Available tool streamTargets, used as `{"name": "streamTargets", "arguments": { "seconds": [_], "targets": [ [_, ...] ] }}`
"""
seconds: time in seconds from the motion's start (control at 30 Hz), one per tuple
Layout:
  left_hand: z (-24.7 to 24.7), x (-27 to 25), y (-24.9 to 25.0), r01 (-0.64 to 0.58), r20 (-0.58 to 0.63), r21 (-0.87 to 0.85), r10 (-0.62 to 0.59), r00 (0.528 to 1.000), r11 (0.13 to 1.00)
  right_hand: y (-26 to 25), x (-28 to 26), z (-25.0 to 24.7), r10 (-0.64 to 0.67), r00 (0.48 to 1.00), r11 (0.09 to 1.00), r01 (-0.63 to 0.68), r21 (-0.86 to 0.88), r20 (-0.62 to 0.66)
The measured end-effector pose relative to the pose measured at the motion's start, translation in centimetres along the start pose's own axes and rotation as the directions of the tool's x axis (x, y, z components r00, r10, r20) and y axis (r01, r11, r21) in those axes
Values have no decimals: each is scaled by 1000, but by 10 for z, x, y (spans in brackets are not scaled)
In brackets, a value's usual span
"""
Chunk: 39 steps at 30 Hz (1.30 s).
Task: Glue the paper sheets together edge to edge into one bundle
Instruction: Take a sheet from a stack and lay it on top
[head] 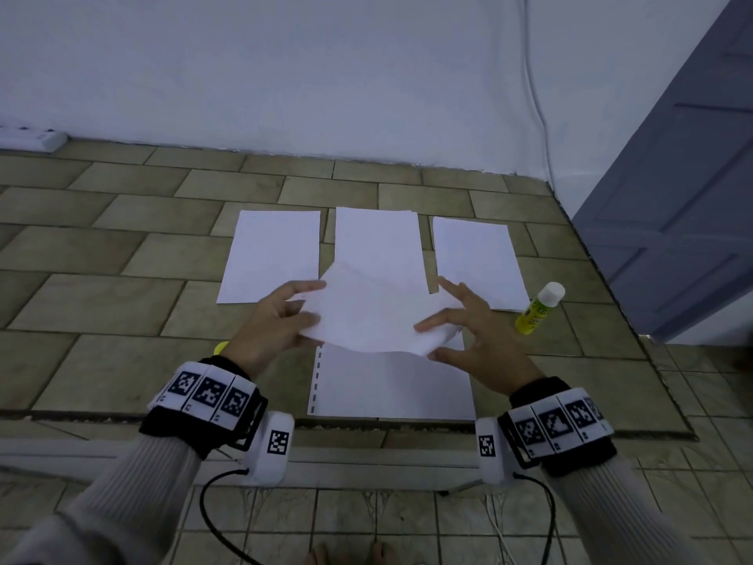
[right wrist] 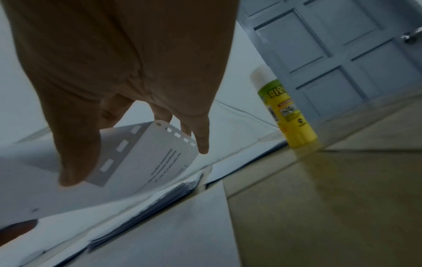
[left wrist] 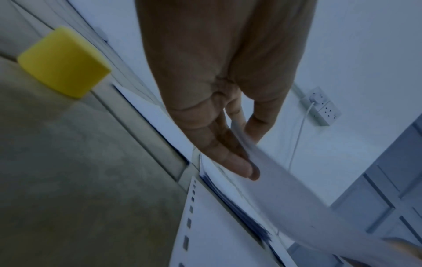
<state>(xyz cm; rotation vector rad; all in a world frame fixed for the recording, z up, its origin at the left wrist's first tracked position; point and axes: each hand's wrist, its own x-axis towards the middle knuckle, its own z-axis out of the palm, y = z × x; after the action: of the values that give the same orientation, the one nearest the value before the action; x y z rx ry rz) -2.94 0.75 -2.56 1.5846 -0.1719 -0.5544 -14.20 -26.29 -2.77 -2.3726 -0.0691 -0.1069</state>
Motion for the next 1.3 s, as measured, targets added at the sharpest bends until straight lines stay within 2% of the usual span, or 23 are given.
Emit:
{"name": "streamTargets", "arguments": {
  "seconds": [0.1,0.17,0.27,0.3,0.47,0.63,0.83,0.97,1.1,1.17,1.23,1.3],
  "targets": [
    [-5,1,-9,-22,40,122,17,999,992,6,-3,-1,56,998,996,-57,70,14],
    [-7,2,-14,-53,44,172,46,998,984,7,-4,-4,129,990,969,-136,204,52],
    [-3,0,-16,-96,39,240,89,995,966,8,0,-8,236,968,842,-247,479,85],
    [0,0,-15,-107,44,246,100,994,963,9,2,-9,248,965,826,-254,504,81],
    [9,-4,-12,-193,88,296,174,981,936,19,13,-5,331,942,907,-331,258,45],
    [5,-1,-22,-203,50,353,198,979,913,25,21,1,354,934,932,-349,99,-46],
    [4,-3,-26,-261,38,373,267,963,890,27,23,2,374,927,924,-368,104,-40],
    [5,-1,-25,-285,35,333,290,956,899,25,25,-3,382,922,906,-362,219,-59],
    [6,3,-24,-240,34,216,239,971,946,20,20,-7,321,946,909,-293,295,-50],
    [8,2,-24,-211,22,154,210,978,965,20,16,-7,285,953,923,-245,295,-100],
    [11,2,-24,-203,-26,167,210,977,965,21,13,-8,278,946,941,-234,243,-166],
    [11,2,-26,-180,-55,217,196,979,959,22,9,-8,290,942,941,-248,231,-170]
  ]
}}
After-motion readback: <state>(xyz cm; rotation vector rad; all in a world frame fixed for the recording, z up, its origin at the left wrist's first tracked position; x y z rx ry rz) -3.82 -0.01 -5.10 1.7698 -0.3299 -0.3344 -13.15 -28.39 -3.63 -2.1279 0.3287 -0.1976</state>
